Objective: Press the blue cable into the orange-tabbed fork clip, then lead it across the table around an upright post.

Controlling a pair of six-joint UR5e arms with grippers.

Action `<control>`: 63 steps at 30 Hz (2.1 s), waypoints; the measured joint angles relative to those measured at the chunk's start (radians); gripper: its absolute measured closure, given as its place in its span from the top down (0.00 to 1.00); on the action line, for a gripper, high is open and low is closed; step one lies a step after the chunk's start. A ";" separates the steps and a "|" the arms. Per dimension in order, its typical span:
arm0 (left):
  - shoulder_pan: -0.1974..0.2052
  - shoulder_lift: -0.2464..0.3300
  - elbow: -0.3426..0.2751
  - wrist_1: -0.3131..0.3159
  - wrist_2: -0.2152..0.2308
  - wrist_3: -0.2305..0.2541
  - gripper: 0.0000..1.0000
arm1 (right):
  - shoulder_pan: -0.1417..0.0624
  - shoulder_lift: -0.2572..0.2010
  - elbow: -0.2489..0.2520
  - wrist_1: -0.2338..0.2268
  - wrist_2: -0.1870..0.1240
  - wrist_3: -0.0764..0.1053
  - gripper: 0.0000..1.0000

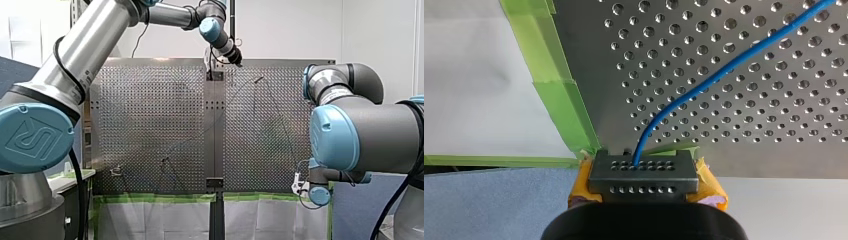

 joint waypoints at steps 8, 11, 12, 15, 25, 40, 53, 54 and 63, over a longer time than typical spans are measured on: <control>-0.037 -0.059 0.047 -0.006 0.059 0.059 1.00 | 0.000 0.000 0.000 -0.001 0.000 0.000 0.00; -0.046 -0.071 0.064 0.011 0.068 0.059 1.00 | 0.000 0.000 -0.001 0.000 0.000 0.000 0.00; -0.048 -0.073 0.067 0.015 0.069 0.058 1.00 | 0.000 0.000 -0.001 0.000 0.000 0.000 0.00; -0.052 -0.077 0.071 0.023 0.067 0.051 1.00 | 0.000 0.000 -0.002 0.001 0.000 -0.001 0.00; -0.053 -0.079 0.059 0.016 0.049 0.007 1.00 | 0.000 0.000 -0.004 0.002 0.000 -0.002 0.00; -0.049 -0.079 -0.007 0.039 0.042 0.026 1.00 | 0.000 0.000 -0.005 0.003 0.000 -0.002 0.00; -0.053 -0.078 -0.007 0.078 -0.014 0.090 1.00 | 0.000 0.000 -0.005 0.003 0.000 -0.002 0.00; -0.053 -0.078 -0.007 0.080 -0.019 0.095 1.00 | 0.000 0.000 -0.005 0.003 0.000 -0.002 0.00; -0.058 -0.077 -0.012 0.067 -0.034 0.136 1.00 | 0.002 0.000 -0.005 0.004 0.000 -0.002 0.00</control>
